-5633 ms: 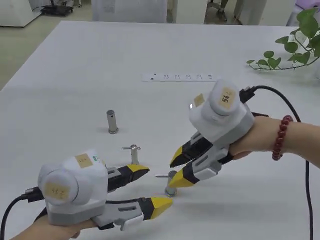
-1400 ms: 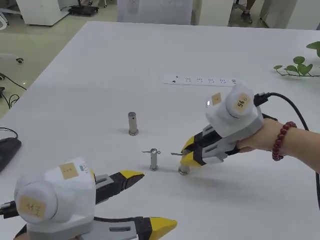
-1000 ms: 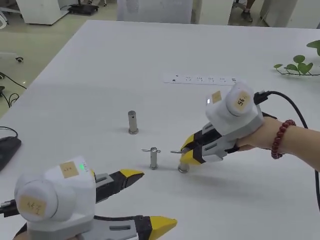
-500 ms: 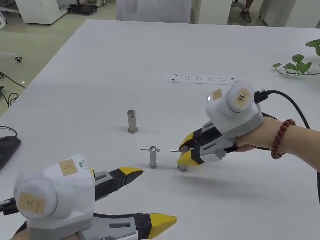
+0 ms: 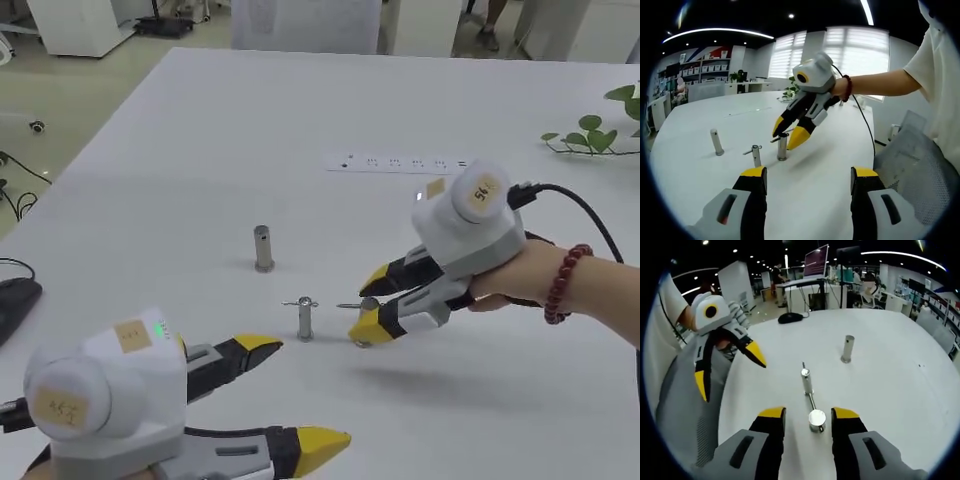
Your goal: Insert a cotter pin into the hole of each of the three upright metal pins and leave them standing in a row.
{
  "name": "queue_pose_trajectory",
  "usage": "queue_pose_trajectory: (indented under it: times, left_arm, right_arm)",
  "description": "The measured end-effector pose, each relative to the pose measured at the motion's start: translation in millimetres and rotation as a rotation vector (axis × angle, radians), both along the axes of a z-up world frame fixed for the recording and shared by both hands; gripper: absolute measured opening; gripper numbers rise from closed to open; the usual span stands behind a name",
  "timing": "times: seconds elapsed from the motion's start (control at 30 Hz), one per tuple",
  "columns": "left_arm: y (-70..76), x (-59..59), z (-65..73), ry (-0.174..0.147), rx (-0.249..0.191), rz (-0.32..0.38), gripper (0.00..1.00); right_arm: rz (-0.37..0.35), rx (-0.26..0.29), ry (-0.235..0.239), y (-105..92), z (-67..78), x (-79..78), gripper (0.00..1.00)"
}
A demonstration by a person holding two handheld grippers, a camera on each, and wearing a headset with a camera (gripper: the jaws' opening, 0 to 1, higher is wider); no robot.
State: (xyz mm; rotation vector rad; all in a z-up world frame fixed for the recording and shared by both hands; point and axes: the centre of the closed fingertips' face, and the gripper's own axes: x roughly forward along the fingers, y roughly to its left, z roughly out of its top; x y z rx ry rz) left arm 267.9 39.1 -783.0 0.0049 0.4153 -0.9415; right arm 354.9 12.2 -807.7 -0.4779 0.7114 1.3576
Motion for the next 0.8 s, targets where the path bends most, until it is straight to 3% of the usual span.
queue_pose_trajectory:
  times: [0.43,0.8]
  left_arm:
    - [-1.2,-3.5,3.0,-0.001,-0.003,-0.002,0.69]
    - [-0.8,-5.6,5.6,0.001,-0.011,0.0,0.71]
  right_arm:
    - [-0.054,0.042,0.019,-0.5,14.4,-0.1,0.47]
    - [-0.118,0.113,0.002,12.3,30.4,16.1,0.5]
